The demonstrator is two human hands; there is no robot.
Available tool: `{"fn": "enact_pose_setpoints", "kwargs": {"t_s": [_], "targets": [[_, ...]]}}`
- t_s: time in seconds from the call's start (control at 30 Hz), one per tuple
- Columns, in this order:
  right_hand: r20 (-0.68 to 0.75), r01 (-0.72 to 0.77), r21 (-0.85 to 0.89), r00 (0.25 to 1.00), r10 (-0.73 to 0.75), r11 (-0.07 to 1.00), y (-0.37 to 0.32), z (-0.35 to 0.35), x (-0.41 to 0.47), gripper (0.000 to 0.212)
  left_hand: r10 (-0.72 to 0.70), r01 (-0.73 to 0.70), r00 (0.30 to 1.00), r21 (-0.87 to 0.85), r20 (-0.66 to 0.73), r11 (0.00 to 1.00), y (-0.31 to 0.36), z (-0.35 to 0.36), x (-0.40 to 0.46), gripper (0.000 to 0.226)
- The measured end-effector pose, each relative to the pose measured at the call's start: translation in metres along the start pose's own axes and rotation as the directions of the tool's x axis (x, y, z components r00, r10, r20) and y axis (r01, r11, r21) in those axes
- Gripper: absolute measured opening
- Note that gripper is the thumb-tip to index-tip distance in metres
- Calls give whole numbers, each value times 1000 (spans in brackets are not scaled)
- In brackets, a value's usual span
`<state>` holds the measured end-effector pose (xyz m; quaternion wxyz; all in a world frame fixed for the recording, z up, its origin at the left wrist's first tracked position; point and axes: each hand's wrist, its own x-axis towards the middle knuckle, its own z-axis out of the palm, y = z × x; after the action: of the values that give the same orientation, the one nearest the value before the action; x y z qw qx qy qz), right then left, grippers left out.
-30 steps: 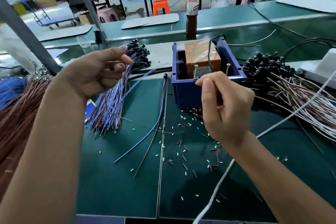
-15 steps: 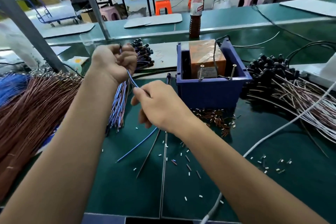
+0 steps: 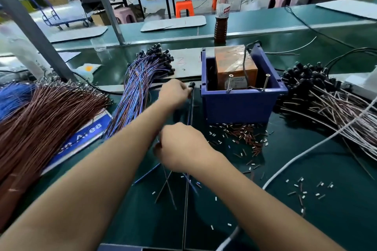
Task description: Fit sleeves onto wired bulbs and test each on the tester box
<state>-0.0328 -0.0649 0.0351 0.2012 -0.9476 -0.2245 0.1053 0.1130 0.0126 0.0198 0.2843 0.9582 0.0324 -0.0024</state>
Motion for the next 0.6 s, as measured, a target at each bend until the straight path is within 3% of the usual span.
{"fn": "enact_pose_setpoints", "kwargs": {"t_s": [0.13,0.27,0.47,0.6], "targets": [[5,17,-131,1000,-17,991,6,8,0,13,-1,-21,967,-86,-254,996,-12,27,5,24],[-41,6,-175,999,-13,985,13,12,0,19,57,-72,938,-32,-343,997,-20,26,6,33],[-125,-26,-120,992,11,992,12,11,10,31,175,-45,803,235,-570,971,-46,-6,8,24],[-202,-26,-32,979,19,999,2,5,31,44,171,99,804,413,-569,905,-68,-22,14,29]]}}
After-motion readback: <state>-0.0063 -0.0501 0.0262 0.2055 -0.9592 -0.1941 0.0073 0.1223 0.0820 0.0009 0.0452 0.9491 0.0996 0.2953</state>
